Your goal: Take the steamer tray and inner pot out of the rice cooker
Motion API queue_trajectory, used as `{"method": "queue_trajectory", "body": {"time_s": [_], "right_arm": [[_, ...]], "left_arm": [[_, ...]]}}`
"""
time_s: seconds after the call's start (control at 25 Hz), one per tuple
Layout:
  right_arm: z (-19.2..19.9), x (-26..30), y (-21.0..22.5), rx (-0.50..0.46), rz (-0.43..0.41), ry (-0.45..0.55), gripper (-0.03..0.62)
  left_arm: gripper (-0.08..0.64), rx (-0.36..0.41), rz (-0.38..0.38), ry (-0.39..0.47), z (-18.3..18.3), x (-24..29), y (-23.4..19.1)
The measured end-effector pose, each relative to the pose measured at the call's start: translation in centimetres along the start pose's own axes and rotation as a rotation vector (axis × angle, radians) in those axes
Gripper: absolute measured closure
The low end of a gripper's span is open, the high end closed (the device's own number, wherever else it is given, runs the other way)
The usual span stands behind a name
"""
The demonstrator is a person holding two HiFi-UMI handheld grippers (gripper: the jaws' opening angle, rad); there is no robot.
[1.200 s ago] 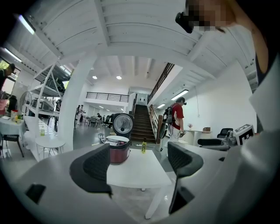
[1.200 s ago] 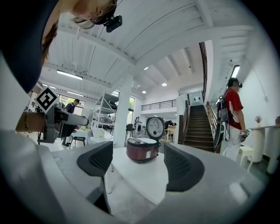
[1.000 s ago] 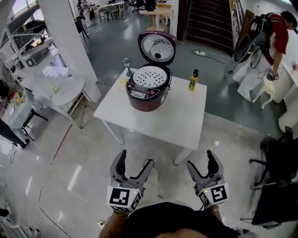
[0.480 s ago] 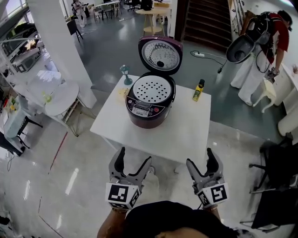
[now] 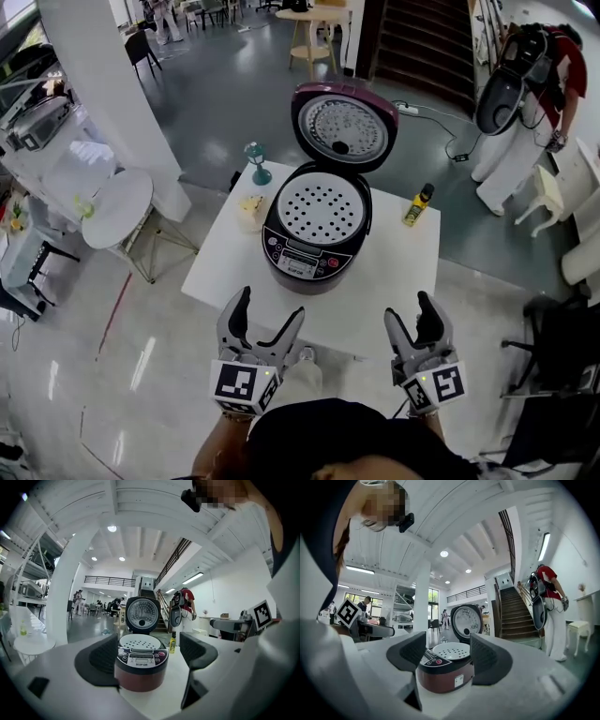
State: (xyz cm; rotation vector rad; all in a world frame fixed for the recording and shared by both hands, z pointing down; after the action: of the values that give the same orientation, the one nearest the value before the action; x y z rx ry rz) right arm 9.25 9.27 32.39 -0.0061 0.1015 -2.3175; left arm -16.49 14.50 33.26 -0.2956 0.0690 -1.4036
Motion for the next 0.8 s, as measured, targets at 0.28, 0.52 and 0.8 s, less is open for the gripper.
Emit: {"method": "queue_trajectory", "body": {"time_s": [0.28, 0.52, 0.8], "right_arm": [[1.2, 6.1, 1.9, 0.04, 0.02, -0.031, 0.296], [2.8, 10.1, 2.9, 0.003, 0.032, -0.093, 0.256], [4.8, 15.2, 3.4, -0.087, -0.032, -0.26, 0.212]], "left_arm": [[0.166, 0.034, 0.021, -0.017, -1.8, 5.6, -3.7], [0.166, 0.044, 0.041, -0.038, -2.7, 9.5, -6.1], [0.166, 0.099, 0.035, -0.076, -3.9, 13.8, -7.6]]}}
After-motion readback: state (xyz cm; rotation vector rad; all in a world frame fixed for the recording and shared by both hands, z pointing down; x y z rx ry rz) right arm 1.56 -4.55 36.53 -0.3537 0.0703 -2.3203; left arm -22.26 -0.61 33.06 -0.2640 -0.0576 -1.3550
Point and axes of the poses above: the fingertips, and each gripper's own axes: x forward along the fingers, y to its right, z out of its underside, the point moved 5 cm from there along -x, backward along the fingers, and after that the axes turned 8 degrees about -x, right-handed, at the moved point
